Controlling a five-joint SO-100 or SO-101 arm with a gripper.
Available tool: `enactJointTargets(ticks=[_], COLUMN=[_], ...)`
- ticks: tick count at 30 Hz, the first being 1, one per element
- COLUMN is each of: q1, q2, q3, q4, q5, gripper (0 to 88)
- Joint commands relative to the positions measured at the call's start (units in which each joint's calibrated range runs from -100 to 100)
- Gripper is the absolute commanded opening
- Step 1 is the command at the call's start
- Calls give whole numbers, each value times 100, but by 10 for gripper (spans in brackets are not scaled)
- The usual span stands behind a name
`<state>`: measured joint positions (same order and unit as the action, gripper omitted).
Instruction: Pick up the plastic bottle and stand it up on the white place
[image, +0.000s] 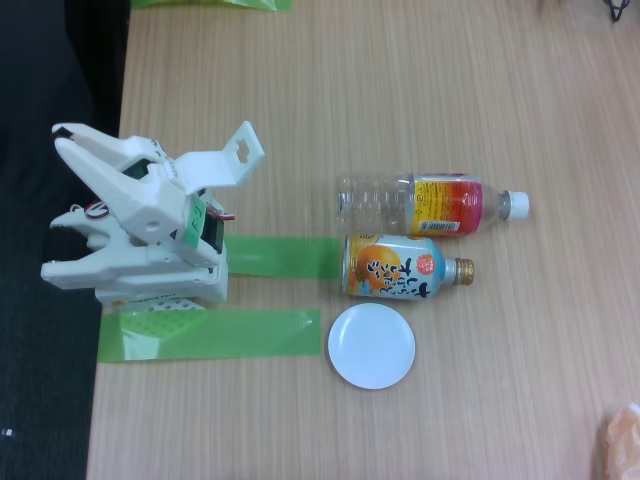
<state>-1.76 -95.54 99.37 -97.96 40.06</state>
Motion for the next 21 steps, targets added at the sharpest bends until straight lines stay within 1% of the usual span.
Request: enactJointTargets(ticks=[1,14,17,19,21], q1=[435,427,435,442,442], q2=[-287,-287,-287,-287,-287], q3=[0,0,-154,-507,-1050], q4=[-101,-41,517,1195,2122], q5=[-2954,-2986,-2954,-2954,-2954], gripper=[40,41,41,41,41])
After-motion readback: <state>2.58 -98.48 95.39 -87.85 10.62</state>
